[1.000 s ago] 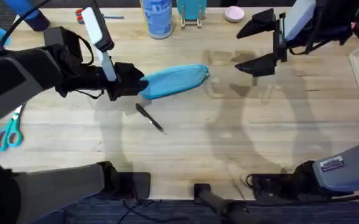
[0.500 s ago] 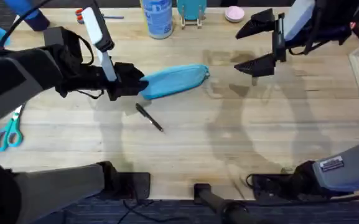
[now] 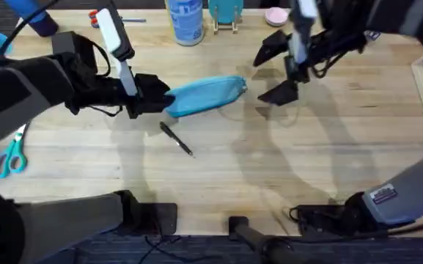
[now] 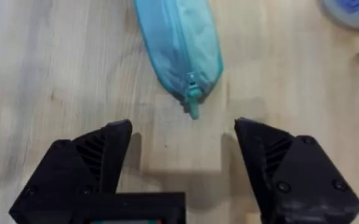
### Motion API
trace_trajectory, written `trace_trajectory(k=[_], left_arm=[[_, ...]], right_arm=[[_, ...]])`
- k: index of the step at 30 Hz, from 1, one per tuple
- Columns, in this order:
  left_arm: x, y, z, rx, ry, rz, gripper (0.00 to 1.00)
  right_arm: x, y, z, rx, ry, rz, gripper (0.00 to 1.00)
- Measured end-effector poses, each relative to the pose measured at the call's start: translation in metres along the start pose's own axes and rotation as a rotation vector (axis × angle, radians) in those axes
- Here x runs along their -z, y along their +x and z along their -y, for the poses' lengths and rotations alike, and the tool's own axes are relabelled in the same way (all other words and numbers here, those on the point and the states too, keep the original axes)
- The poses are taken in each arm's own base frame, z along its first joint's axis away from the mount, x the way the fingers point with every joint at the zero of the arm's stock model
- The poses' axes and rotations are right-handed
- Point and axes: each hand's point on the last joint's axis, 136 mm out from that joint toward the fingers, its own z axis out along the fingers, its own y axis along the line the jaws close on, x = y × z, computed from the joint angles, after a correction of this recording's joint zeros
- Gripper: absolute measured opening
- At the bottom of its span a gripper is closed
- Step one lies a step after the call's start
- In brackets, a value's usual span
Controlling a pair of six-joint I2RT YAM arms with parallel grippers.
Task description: Unzip the bag, pick up the pens from the table one at a time and place them inside, then zip the bag closed.
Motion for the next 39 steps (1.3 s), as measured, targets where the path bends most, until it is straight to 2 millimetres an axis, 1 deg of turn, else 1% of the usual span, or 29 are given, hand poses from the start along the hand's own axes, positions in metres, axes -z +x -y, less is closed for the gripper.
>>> trace_trajectory(k=[4,8,11,15,20,21,23,26,28,31,35,38,39], left_arm=[[0.000,0.000,0.000,0.000,0.000,0.000,0.042],[0.000,0.000,0.000,0.000,0.000,0.000,0.042],[0.000,0.000,0.000,0.000,0.000,0.000,0.042],[0.000,0.000,0.000,0.000,0.000,0.000,0.042],[0.000,0.000,0.000,0.000,0.000,0.000,0.042],[0.000,0.000,0.000,0.000,0.000,0.000,0.042],[0.000,0.000,0.000,0.000,0.000,0.000,0.042],[0.000,0.000,0.000,0.000,0.000,0.000,0.042],[0.000,0.000,0.000,0.001,0.000,0.000,0.042],[0.000,0.000,0.000,0.000,0.000,0.000,0.042],[0.000,0.000,0.000,0.000,0.000,0.000,0.042],[0.000,0.000,0.000,0.000,0.000,0.000,0.042],[0.000,0.000,0.000,0.000,0.000,0.000,0.042]], right_arm=[[-0.025,0.010,-0.005,-0.023,-0.052,-0.023,0.996],[-0.039,0.008,-0.004,-0.007,-0.065,-0.020,0.996],[-0.043,0.001,0.000,0.021,-0.051,-0.008,0.996],[-0.048,-0.005,-0.001,0.038,-0.054,-0.002,0.996],[-0.050,-0.008,-0.002,0.038,-0.058,0.000,0.995],[-0.050,-0.008,-0.002,0.038,-0.058,0.000,0.971],[-0.050,-0.008,-0.002,0.037,-0.058,0.002,0.904],[-0.050,-0.008,-0.002,0.035,-0.058,0.003,0.759],[-0.050,-0.008,-0.002,0.036,-0.057,0.003,0.654],[-0.050,-0.008,0.000,0.038,-0.050,0.004,0.469],[-0.050,-0.008,0.001,0.038,-0.048,0.004,0.284],[-0.050,-0.008,0.001,0.038,-0.048,0.005,0.082],[-0.050,-0.008,0.000,0.037,-0.050,0.005,0.048]])
